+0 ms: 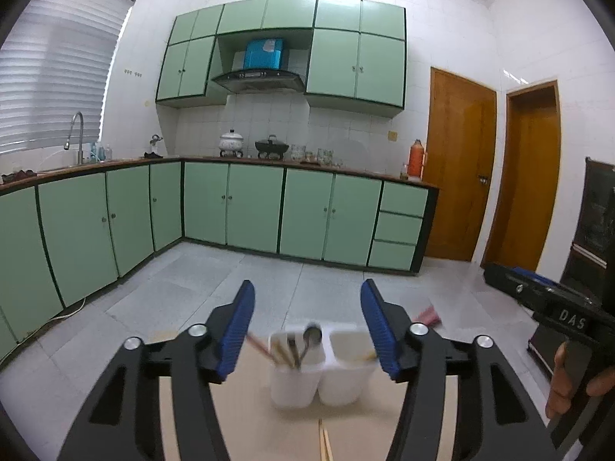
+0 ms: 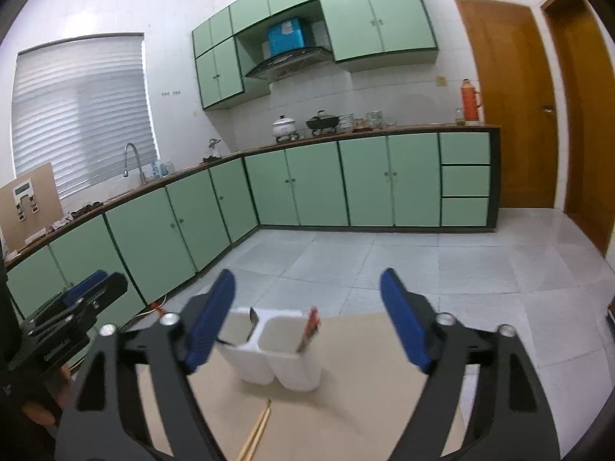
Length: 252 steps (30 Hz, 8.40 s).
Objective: Organize utensils
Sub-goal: 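Open both tools and withdraw them back over the last two chopsticks, then grasp the last red-patterned chopstick with the right tool, then grasp the plain wooden chopstick with the left tool while the right tool holds the red one, then carry both chopsticks to the white holder and drop them in with both tools, then open both tools and withdraw them from the holder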
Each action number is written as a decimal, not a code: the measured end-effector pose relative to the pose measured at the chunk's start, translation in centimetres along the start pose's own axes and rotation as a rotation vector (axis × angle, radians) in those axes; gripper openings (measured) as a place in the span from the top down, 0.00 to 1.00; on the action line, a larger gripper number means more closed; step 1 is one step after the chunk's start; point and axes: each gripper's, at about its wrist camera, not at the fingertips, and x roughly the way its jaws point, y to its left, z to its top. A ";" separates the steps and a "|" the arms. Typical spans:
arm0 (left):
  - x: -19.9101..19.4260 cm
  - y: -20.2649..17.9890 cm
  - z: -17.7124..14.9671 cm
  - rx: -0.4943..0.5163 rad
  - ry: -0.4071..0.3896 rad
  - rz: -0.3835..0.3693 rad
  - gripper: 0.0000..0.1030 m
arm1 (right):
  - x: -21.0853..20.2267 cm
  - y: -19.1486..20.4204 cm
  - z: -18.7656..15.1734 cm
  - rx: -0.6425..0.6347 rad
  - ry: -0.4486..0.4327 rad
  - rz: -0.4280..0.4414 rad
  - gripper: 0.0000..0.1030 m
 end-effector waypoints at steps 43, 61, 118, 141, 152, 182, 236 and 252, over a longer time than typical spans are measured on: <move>-9.0 6.0 -22.3 -0.019 0.312 0.112 0.30 | -5.0 11.4 -27.3 -0.086 0.330 -0.097 0.42; -9.0 6.0 -22.8 -0.041 0.301 0.107 0.30 | -3.4 13.0 -28.8 -0.141 0.365 -0.120 0.75; -6.1 -2.6 -23.3 0.056 0.405 0.079 0.94 | -7.4 4.5 -24.2 -0.025 0.247 -0.166 0.95; -8.4 -2.4 -8.2 0.046 0.131 0.000 0.94 | -8.5 3.8 -9.3 -0.010 0.154 -0.010 0.95; -7.4 -3.2 -5.2 0.048 0.109 -0.040 0.94 | -6.5 4.4 -4.5 -0.043 0.172 0.043 0.95; -2.5 -2.9 7.4 0.055 -0.151 -0.032 0.94 | -0.5 4.3 10.6 -0.103 -0.083 0.017 0.95; -1.5 -0.1 -0.2 0.027 0.041 0.089 0.22 | -3.4 -0.6 -0.5 0.014 0.024 -0.049 0.10; -8.9 -1.3 -1.6 0.051 0.055 0.082 0.06 | -9.0 3.6 -2.8 -0.077 0.071 -0.011 0.05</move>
